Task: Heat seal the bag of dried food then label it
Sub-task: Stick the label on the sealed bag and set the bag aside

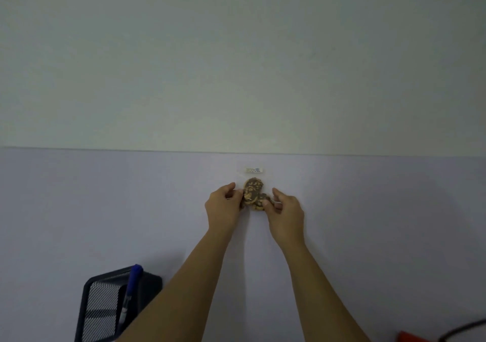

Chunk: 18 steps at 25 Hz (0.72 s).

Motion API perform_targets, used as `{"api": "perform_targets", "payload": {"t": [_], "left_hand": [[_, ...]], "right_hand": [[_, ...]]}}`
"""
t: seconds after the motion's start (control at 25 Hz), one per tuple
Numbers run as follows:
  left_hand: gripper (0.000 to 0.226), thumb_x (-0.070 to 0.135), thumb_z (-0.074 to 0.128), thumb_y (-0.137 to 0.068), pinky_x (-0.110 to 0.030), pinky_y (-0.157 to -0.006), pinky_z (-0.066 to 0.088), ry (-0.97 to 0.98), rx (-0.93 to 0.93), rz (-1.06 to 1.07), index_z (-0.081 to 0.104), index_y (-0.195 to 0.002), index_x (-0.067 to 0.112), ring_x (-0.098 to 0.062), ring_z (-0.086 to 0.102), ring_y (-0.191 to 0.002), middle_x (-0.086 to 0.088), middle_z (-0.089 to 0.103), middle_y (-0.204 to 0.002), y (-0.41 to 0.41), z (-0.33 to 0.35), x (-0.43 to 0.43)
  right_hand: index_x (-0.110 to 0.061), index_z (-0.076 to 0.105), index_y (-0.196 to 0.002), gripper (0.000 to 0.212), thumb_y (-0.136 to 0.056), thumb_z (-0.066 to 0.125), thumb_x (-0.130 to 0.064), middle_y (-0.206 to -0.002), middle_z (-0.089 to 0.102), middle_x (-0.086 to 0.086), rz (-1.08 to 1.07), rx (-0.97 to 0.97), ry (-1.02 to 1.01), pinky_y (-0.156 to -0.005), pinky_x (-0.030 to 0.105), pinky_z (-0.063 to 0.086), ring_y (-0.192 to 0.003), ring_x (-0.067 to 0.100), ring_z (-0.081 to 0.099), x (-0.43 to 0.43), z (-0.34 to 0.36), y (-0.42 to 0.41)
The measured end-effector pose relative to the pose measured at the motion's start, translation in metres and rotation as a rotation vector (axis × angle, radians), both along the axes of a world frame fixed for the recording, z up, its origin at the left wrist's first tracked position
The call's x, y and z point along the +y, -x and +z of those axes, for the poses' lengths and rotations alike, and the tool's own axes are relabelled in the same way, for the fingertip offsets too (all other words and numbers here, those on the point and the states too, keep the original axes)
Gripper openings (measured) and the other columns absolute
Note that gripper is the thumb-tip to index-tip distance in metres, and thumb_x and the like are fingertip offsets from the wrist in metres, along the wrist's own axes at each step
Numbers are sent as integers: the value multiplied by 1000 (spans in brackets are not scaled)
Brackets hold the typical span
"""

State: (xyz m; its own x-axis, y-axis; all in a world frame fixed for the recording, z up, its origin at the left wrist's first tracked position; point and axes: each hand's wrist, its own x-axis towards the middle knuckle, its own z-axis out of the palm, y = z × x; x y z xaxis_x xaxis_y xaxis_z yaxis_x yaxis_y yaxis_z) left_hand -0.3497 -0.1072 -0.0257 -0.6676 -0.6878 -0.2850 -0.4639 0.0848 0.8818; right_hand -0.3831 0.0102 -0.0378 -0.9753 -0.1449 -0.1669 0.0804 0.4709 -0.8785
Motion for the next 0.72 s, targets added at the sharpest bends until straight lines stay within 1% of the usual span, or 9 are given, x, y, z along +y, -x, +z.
{"api": "perform_targets", "payload": {"t": [0.08, 0.16, 0.28, 0.36, 0.44, 0.48, 0.56, 0.6, 0.72], "left_hand": [[39, 23, 58, -90, -33, -99, 46, 62, -10, -24, 57, -127, 10, -21, 61, -106, -10, 67, -116, 12, -5, -5], [39, 23, 57, -91, -31, -99, 45, 111, -10, -44, 56, -127, 9, -22, 61, -108, -11, 66, -118, 21, -8, -9], [39, 23, 54, -92, -20, -94, 39, 172, -12, -76, 55, -128, 8, -21, 60, -108, -11, 65, -118, 25, -9, -11], [41, 22, 50, -95, -12, -82, 33, 224, -31, -114, 49, -133, 7, -18, 58, -104, -11, 65, -116, 24, -10, -9], [46, 21, 45, -97, -14, -75, 31, 312, -51, -166, 39, -139, 3, -21, 55, -101, -13, 63, -111, 18, -8, -6], [48, 20, 44, -97, -17, -77, 32, 356, -57, -190, 35, -141, 1, -24, 54, -105, -16, 60, -114, 12, -5, -4], [51, 17, 44, -97, -23, -94, 34, 409, -47, -227, 29, -142, 0, -28, 46, -121, -18, 52, -130, -7, 9, 6], [51, 15, 44, -97, -25, -101, 32, 427, -30, -241, 28, -143, 1, -29, 41, -128, -18, 46, -139, -19, 20, 14], [56, 10, 49, -94, -26, -108, 25, 584, 68, -220, 25, -143, 0, -31, 35, -134, -19, 36, -147, -62, 66, 37]], "right_hand": [[-7, 48, -131, 44, -89, 58, -15, -126, 50, 15, -6, 2, -5, -79, 5, 32, -109, 20, 56, -7, -5, 11], [-6, 48, -131, 44, -89, 58, -15, -125, 51, 15, -3, 20, -8, -79, 3, 30, -109, 21, 56, -11, -8, 20], [-7, 49, -130, 44, -89, 59, -17, -123, 52, 14, 8, 40, -25, -78, 4, 32, -106, 20, 57, -12, -10, 24], [-8, 51, -129, 45, -88, 60, -22, -122, 53, 12, 8, 60, -45, -84, 14, 42, -105, 19, 57, -10, -10, 22], [-8, 50, -129, 47, -87, 60, -26, -121, 53, 12, 15, 101, -90, -91, 27, 46, -105, 20, 57, -7, -9, 15], [-7, 49, -130, 47, -88, 59, -27, -122, 52, 12, 21, 127, -121, -93, 29, 45, -108, 21, 55, -6, -9, 11], [-6, 46, -131, 46, -90, 55, -26, -126, 50, 13, 31, 187, -198, -96, 28, 40, -116, 24, 50, -1, -10, -2], [-5, 45, -132, 45, -92, 52, -25, -129, 48, 14, 36, 223, -251, -99, 29, 38, -119, 25, 47, 1, -11, -10], [-1, 41, -134, 49, -93, 48, -27, -139, 43, 18, 100, 310, -451, -107, 40, 33, -130, 32, 38, 9, -20, -31]]}}
